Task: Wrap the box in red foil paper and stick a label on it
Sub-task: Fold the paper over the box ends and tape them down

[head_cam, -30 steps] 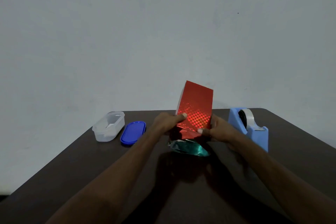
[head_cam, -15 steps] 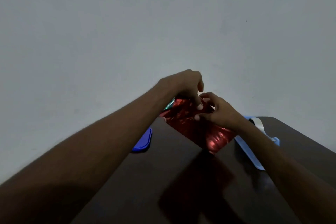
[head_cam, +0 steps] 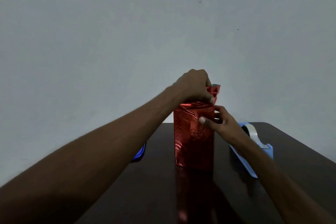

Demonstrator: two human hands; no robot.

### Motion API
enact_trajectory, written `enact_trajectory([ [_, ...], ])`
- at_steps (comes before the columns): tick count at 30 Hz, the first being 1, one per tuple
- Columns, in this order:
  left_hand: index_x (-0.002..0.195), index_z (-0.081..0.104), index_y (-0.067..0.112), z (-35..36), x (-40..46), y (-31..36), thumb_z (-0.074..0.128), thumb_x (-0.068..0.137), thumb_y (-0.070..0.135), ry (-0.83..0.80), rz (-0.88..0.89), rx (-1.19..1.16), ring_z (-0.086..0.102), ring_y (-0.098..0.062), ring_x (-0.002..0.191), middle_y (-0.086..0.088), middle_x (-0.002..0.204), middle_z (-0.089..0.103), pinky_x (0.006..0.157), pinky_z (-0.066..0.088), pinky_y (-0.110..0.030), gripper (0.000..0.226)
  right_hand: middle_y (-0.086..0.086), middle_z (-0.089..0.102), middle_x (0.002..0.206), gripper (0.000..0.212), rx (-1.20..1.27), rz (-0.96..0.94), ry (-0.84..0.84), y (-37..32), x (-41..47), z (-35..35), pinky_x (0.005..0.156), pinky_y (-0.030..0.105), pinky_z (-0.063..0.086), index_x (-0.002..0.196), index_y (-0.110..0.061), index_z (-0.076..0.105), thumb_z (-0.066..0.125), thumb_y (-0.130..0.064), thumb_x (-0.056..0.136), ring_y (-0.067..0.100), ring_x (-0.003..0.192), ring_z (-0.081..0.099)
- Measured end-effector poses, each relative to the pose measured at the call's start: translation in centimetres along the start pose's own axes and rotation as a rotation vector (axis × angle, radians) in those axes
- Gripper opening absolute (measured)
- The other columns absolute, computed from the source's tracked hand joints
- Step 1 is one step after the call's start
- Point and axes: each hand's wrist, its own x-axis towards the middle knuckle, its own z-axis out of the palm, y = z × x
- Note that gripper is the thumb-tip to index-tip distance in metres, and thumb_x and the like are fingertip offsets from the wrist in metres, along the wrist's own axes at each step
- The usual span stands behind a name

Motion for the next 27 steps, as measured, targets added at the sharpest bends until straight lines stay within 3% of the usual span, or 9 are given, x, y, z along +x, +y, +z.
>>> enact_trajectory([
  [2,0.067,0.07,0.006,-0.2,0.3,0.4,0.082,0.068,0.038,-0.022,-0.002,-0.008,0.062,-0.022,0.063,-0.009,0.067,0.067,0.059,0.049,-0.035,0.034,0.005,0.068,0.12,0.069,0.064,-0.02,-0.013,-0.4,0.1,-1.0,0.096,0.044,0.055,0.133,-0.02,0.051,0.079,-0.043,0.074,0.02,0.108,0.068],
  [5,0.058,0.066,0.019,-1.6,0.4,1.3,0.084,0.071,0.036,-0.048,0.024,-0.006,0.053,-0.007,0.052,0.009,0.051,0.056,0.053,0.042,-0.021,0.027,0.004,0.071,0.116,0.066,0.077,-0.022,-0.039,-0.6,0.1,-1.8,0.091,0.04,0.058,0.13,-0.019,0.054,0.08,-0.037,0.072,0.017,0.103,0.07],
  [8,0.068,0.075,0.011,-4.4,0.6,1.8,0.08,0.077,0.028,0.121,0.0,-0.247,0.071,-0.014,0.067,0.002,0.064,0.072,0.069,0.059,-0.024,0.02,0.003,0.07,0.116,0.068,0.082,-0.027,-0.054,-0.5,0.0,-2.0,0.081,0.03,0.059,0.131,-0.02,0.054,0.08,-0.036,0.07,0.014,0.102,0.071],
  [10,0.08,0.078,0.007,-5.7,0.8,2.0,0.077,0.082,0.035,0.084,-0.027,-0.303,0.074,-0.014,0.076,-0.003,0.074,0.075,0.075,0.061,-0.028,0.027,0.003,0.07,0.117,0.065,0.089,-0.029,-0.069,-0.5,0.1,-2.1,0.084,0.031,0.058,0.132,-0.021,0.053,0.08,-0.033,0.074,0.015,0.104,0.07],
  [14,0.087,0.076,0.014,-4.5,0.8,2.1,0.076,0.07,0.062,-0.359,-0.07,0.131,0.07,-0.012,0.074,0.007,0.073,0.072,0.066,0.055,-0.026,0.05,0.003,0.069,0.119,0.065,0.064,-0.029,-0.102,-0.4,0.3,-2.2,0.092,0.038,0.057,0.133,-0.024,0.052,0.081,-0.036,0.076,0.016,0.106,0.069],
  [19,0.085,0.079,0.017,-4.9,0.0,1.0,0.079,0.079,0.033,-0.038,0.134,-0.015,0.068,-0.004,0.074,0.006,0.077,0.074,0.068,0.048,-0.019,0.017,0.004,0.07,0.115,0.064,0.058,-0.035,-0.116,-0.8,0.4,-2.3,0.09,0.037,0.058,0.133,-0.019,0.053,0.079,-0.034,0.077,0.017,0.102,0.071],
  [21,0.09,0.078,0.021,-5.8,-0.4,0.2,0.078,0.078,0.046,-0.16,0.078,-0.064,0.069,-0.003,0.08,0.009,0.082,0.075,0.071,0.051,-0.018,0.028,0.005,0.071,0.114,0.062,0.061,-0.029,-0.127,-0.8,0.5,-2.4,0.09,0.036,0.057,0.132,-0.019,0.053,0.079,-0.032,0.077,0.017,0.101,0.071],
  [24,0.101,0.076,0.021,-4.9,-0.7,-1.4,0.085,0.066,0.048,-0.366,0.018,0.266,0.066,-0.012,0.085,0.004,0.089,0.075,0.077,0.051,-0.029,0.045,0.006,0.071,0.113,0.066,0.072,-0.02,-0.148,-0.9,0.8,-2.5,0.087,0.034,0.057,0.131,-0.019,0.054,0.079,-0.034,0.072,0.018,0.1,0.072],
  [27,0.098,0.078,0.02,-5.0,-1.0,-2.6,0.087,0.068,0.023,-0.188,0.076,0.347,0.068,-0.01,0.084,0.003,0.089,0.076,0.073,0.048,-0.024,0.032,0.005,0.072,0.11,0.062,0.077,-0.021,-0.163,-1.0,0.9,-2.5,0.082,0.03,0.057,0.129,-0.019,0.055,0.078,-0.033,0.072,0.019,0.098,0.072],
])
